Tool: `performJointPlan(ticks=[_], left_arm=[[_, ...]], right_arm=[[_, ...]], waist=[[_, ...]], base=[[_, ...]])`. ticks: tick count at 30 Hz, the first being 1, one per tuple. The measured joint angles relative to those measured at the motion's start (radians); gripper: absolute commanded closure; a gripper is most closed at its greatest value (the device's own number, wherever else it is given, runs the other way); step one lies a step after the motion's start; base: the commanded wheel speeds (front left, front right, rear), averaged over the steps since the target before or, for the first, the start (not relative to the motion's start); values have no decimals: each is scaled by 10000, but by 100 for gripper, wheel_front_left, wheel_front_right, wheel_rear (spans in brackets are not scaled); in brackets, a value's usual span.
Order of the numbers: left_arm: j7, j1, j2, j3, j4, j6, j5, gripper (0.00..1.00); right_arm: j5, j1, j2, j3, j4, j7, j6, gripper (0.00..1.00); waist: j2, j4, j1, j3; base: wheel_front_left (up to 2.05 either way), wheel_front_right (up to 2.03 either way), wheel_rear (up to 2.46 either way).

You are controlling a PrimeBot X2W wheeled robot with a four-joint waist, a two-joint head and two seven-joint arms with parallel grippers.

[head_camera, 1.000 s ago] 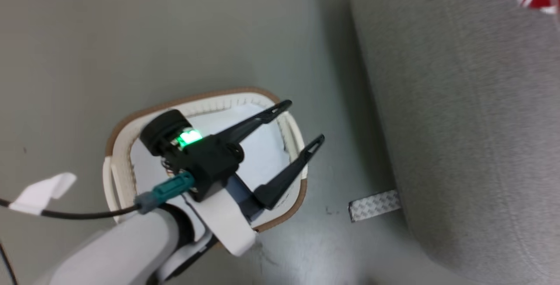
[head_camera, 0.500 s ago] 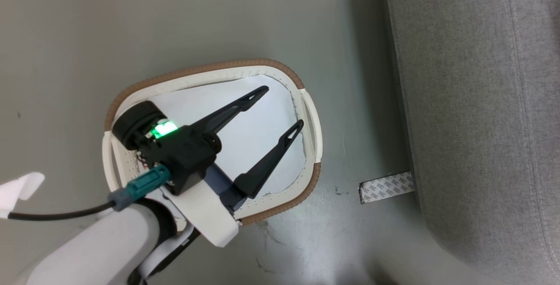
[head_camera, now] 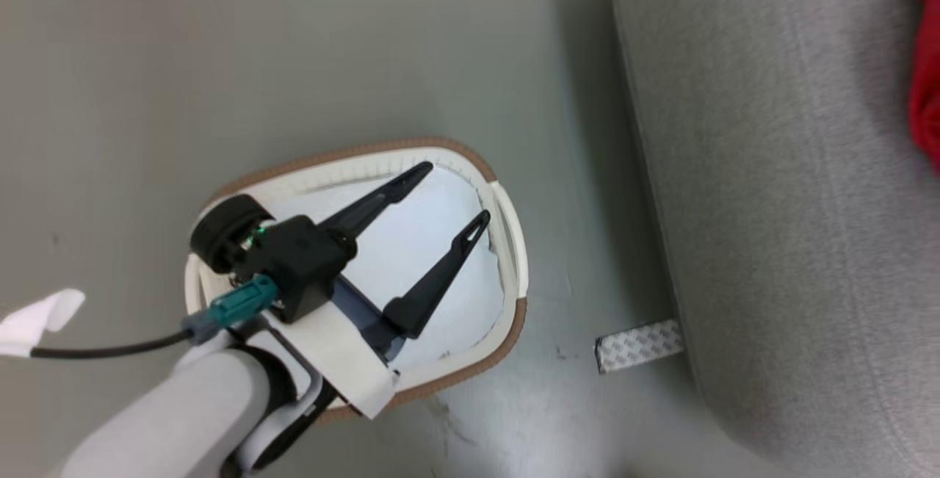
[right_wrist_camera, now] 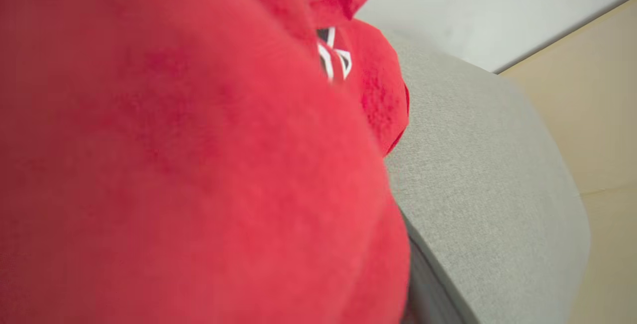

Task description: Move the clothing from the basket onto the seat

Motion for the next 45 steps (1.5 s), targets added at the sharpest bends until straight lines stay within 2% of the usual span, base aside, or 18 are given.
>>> performJointPlan(ticks=[6, 15, 19, 26, 34, 39, 42, 45], left_arm=[[-525, 485, -407, -69, 734, 92, -336, 0], [-1290, 1450, -897, -46, 1764, 383, -922, 0], [-1559, 1778, -1058, 38, 2061, 539, -1104, 0], [-1730, 2347, -980, 265, 2290, 842, -1498, 0], [-2021, 3118, -403, 997, 2105, 1438, -1969, 0], [-2263, 3543, -50, 1570, 1737, 1848, -2186, 0], [-2414, 3837, 127, 2071, 1499, 2171, -2316, 0], [-2546, 4248, 316, 2592, 1363, 2506, -2535, 0]], right_arm=[[1158, 702, -867, 1837, -44, 635, 0, 0], [3728, 2219, -2940, 4151, -1547, 1325, 0, 0], [4847, 2842, -3720, 4807, -2259, 1641, 0, 0], [6681, 4028, -4656, 5503, -3304, 3219, 0, 0], [7344, 5335, -4573, 4907, -4784, 3405, 0, 0], [7269, 6129, -4406, 3829, -5835, 3237, 0, 0], [7085, 6779, -3921, 2984, -6615, 2980, -2, 0], [6636, 7411, -3101, 2105, -7400, 2767, -2, 0]], waist=[[0, -56, -1, -1218], [0, -29, -4, -3438], [0, 69, -5, -4375], [0, 415, -5, -5721], [1, 989, -4, -6485], [0, 1284, -3, -6699], [1, 1464, -3, -6781], [0, 1640, -2, -6843]], base=[[0, 0, 0], [0, 0, 0], [0, 0, 0], [0, 0, 0], [0, 0, 0], [0, 0, 0], [0, 0, 0], [0, 0, 0]])
